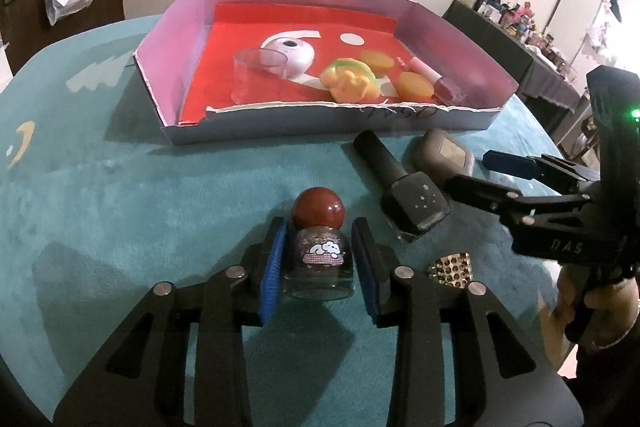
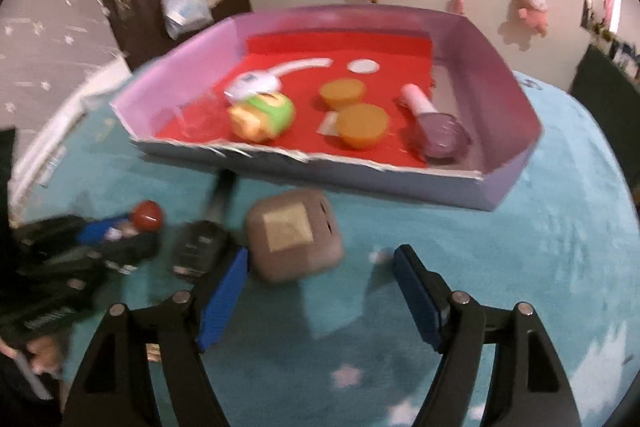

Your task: Organize rigid objects

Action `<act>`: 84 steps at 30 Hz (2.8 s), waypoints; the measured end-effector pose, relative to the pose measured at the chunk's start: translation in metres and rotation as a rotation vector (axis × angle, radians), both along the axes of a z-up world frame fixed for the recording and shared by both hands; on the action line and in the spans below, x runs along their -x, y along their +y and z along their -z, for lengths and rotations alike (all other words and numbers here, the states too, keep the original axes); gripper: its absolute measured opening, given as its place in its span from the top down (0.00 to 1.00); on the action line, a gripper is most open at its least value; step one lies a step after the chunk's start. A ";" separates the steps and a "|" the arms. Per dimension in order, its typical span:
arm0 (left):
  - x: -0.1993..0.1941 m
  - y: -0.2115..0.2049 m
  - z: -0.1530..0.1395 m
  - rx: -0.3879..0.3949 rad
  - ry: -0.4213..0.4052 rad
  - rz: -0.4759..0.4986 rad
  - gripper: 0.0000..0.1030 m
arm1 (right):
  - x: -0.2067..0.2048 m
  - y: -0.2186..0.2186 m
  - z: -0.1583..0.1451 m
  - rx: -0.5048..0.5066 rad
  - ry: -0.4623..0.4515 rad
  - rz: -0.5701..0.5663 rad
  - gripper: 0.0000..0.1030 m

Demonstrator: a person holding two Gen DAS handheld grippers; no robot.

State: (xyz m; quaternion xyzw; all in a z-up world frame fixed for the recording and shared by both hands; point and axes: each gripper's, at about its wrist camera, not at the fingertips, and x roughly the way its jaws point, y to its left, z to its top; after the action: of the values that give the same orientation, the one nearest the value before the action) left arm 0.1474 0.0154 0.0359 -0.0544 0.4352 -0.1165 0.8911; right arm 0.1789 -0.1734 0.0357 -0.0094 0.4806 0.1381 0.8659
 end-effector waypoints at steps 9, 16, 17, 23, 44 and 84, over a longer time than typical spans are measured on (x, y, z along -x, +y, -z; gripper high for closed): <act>0.007 0.002 -0.004 -0.015 -0.023 -0.020 0.34 | -0.003 0.002 -0.002 -0.003 -0.007 -0.055 0.24; 0.011 0.003 -0.001 -0.069 -0.026 -0.039 0.64 | -0.014 0.018 0.003 0.053 -0.016 -0.126 0.34; 0.011 0.004 -0.001 -0.056 -0.026 -0.032 0.68 | -0.014 0.020 0.003 0.062 -0.025 -0.136 0.37; 0.011 0.002 -0.004 -0.048 -0.027 -0.020 0.72 | -0.008 0.025 0.001 0.071 -0.040 -0.160 0.46; 0.016 -0.009 -0.026 -0.010 -0.078 0.032 0.72 | 0.049 0.001 -0.015 -0.004 -0.021 -0.101 0.46; -0.226 -0.054 -0.026 -0.213 0.164 0.237 0.72 | -0.218 0.005 -0.003 0.278 0.222 -0.063 0.45</act>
State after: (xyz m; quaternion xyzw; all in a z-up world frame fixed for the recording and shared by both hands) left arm 0.3730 -0.0384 0.0623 0.0825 0.5197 -0.1690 0.8334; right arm 0.3965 -0.1679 0.0383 -0.1290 0.5873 0.0977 0.7930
